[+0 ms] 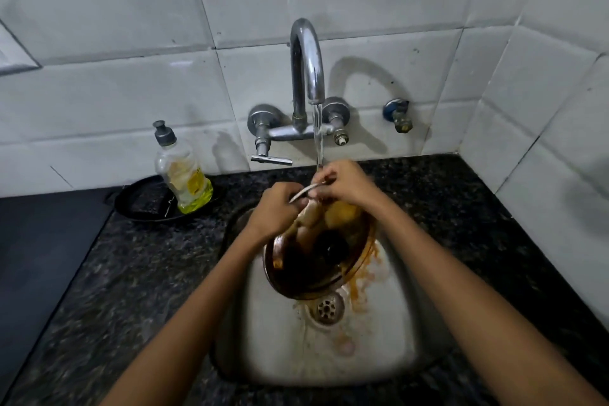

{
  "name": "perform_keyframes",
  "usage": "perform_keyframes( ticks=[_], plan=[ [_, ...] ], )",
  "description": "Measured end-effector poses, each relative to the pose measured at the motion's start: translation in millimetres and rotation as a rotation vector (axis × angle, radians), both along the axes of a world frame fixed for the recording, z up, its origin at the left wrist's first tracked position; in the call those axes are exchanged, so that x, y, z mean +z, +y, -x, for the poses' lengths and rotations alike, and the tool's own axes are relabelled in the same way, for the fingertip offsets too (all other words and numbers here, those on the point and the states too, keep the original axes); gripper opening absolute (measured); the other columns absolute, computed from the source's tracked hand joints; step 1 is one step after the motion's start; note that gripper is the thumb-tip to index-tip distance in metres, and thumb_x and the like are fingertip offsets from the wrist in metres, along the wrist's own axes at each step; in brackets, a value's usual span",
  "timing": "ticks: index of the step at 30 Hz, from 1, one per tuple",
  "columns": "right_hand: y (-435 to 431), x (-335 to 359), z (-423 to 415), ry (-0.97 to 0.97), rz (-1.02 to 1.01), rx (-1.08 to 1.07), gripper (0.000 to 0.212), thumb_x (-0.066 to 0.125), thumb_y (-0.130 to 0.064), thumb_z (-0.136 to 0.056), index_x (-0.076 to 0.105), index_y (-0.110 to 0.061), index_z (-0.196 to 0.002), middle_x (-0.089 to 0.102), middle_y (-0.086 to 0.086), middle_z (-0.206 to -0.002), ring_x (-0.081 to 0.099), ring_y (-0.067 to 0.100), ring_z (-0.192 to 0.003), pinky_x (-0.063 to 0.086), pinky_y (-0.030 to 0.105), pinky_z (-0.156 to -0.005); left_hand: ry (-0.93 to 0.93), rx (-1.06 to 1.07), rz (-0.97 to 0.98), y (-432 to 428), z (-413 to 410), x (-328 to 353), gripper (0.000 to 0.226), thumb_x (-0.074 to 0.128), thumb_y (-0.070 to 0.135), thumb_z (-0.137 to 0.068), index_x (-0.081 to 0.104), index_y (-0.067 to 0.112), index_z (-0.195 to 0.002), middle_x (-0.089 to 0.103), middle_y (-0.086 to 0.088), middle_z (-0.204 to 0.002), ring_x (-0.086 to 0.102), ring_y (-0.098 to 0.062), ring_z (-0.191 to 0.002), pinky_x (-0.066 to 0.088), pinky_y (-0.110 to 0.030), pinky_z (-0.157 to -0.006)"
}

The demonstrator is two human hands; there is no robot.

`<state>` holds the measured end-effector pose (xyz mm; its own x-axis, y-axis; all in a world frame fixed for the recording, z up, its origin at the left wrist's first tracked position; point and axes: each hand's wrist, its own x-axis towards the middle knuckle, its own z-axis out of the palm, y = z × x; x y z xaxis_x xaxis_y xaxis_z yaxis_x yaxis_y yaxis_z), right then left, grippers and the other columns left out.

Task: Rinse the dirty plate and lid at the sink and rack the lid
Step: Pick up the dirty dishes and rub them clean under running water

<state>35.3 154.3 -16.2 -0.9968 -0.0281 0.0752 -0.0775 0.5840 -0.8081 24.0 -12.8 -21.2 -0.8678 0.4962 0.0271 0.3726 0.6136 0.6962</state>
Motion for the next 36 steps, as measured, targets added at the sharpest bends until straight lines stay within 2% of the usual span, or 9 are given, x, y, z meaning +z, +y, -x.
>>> perform_keyframes(
  ticks=[6, 9, 12, 17, 22, 28, 30, 33, 36],
  plan=[
    [38.1, -23.1, -5.1, -0.034, 0.099, -0.149, 0.040, 0.069, -0.037, -0.076, 0.061, 0.000, -0.065, 0.048, 0.009, -0.058, 0.045, 0.013, -0.054, 0.030, 0.029, -0.056, -0.128, 0.133, -0.400, -24.9, -7.2, -9.9, 0.024, 0.055, -0.003, -0.085, 0.061, 0.014, -0.069, 0.055, 0.013, -0.047, 0.048, 0.007, -0.045, 0.037, -0.013, -0.051],
    [23.1, -21.7, -5.3, -0.011, 0.098, -0.099, 0.021, 0.071, -0.023, -0.076, 0.065, -0.007, -0.065, 0.056, 0.003, -0.060, 0.050, 0.011, -0.059, 0.036, 0.029, -0.061, -0.120, 0.013, -0.219, -14.0, -8.9, 1.0, 0.014, 0.059, 0.003, -0.079, 0.062, 0.015, -0.074, 0.060, 0.014, -0.053, 0.052, 0.005, -0.054, 0.038, -0.013, -0.053],
    [-5.6, -4.7, -0.4, 0.054, 0.002, 0.008, 0.012, 0.079, -0.020, -0.067, 0.068, -0.013, -0.065, 0.062, 0.000, -0.061, 0.053, 0.005, -0.058, 0.038, 0.016, -0.056, 0.065, 0.069, -0.060, 3.0, -9.0, 0.7, 0.013, 0.055, 0.002, -0.081, 0.067, 0.007, -0.085, 0.059, -0.001, -0.068, 0.052, -0.012, -0.066, 0.033, -0.024, -0.057],
    [35.0, -21.8, 1.3, -0.031, 0.146, -0.150, 0.045, 0.066, -0.038, -0.079, 0.062, 0.005, -0.070, 0.051, 0.005, -0.058, 0.046, 0.012, -0.054, 0.030, 0.025, -0.053, -0.160, 0.175, -0.466, -25.2, -13.8, -7.7, 0.017, 0.053, 0.000, -0.085, 0.063, 0.013, -0.080, 0.059, 0.012, -0.057, 0.051, 0.001, -0.053, 0.040, -0.025, -0.057],
    [0.0, -8.8, 4.0, 0.015, 0.072, 0.018, 0.014, 0.075, -0.020, -0.071, 0.070, -0.007, -0.073, 0.064, 0.016, -0.068, 0.055, 0.015, -0.066, 0.039, 0.028, -0.061, 0.060, 0.088, -0.049, 0.1, -12.1, 3.8, 0.015, 0.057, 0.009, -0.080, 0.067, 0.006, -0.091, 0.063, -0.006, -0.074, 0.056, -0.015, -0.070, 0.040, -0.028, -0.064],
    [36.0, -23.7, 2.2, -0.025, 0.143, -0.155, 0.040, 0.069, -0.042, -0.075, 0.056, -0.012, -0.051, 0.051, 0.000, -0.050, 0.046, 0.003, -0.044, 0.034, 0.022, -0.051, -0.082, 0.170, -0.385, -21.0, -16.0, -6.7, 0.014, 0.054, -0.002, -0.084, 0.061, 0.010, -0.088, 0.058, 0.002, -0.070, 0.053, 0.009, -0.053, 0.042, -0.018, -0.061],
    [32.4, -24.9, 0.6, -0.014, 0.136, -0.126, 0.035, 0.070, -0.032, -0.077, 0.054, -0.018, -0.050, 0.045, -0.002, -0.049, 0.042, 0.005, -0.047, 0.029, 0.027, -0.052, -0.111, 0.118, -0.291, -18.1, -13.0, -3.8, 0.013, 0.057, 0.010, -0.079, 0.063, 0.006, -0.089, 0.063, -0.006, -0.073, 0.056, 0.002, -0.061, 0.044, -0.029, -0.065],
    [-1.3, -12.3, 3.3, 0.017, 0.029, 0.028, 0.018, 0.078, -0.020, -0.067, 0.065, -0.008, -0.061, 0.060, 0.007, -0.060, 0.053, 0.012, -0.060, 0.039, 0.029, -0.059, 0.051, 0.076, 0.003, 1.8, -13.9, 1.3, 0.016, 0.058, 0.012, -0.081, 0.066, 0.004, -0.092, 0.067, -0.014, -0.083, 0.056, -0.019, -0.075, 0.040, -0.030, -0.068],
    [4.6, -12.7, 2.2, 0.048, 0.003, 0.001, 0.033, 0.078, -0.030, -0.067, 0.061, -0.004, -0.059, 0.055, 0.007, -0.055, 0.047, 0.007, -0.053, 0.033, 0.024, -0.051, -0.020, 0.158, -0.168, -0.3, -20.2, -4.1, 0.011, 0.056, 0.003, -0.084, 0.066, 0.006, -0.088, 0.063, -0.007, -0.073, 0.056, -0.013, -0.068, 0.041, -0.028, -0.068]
  ],
)
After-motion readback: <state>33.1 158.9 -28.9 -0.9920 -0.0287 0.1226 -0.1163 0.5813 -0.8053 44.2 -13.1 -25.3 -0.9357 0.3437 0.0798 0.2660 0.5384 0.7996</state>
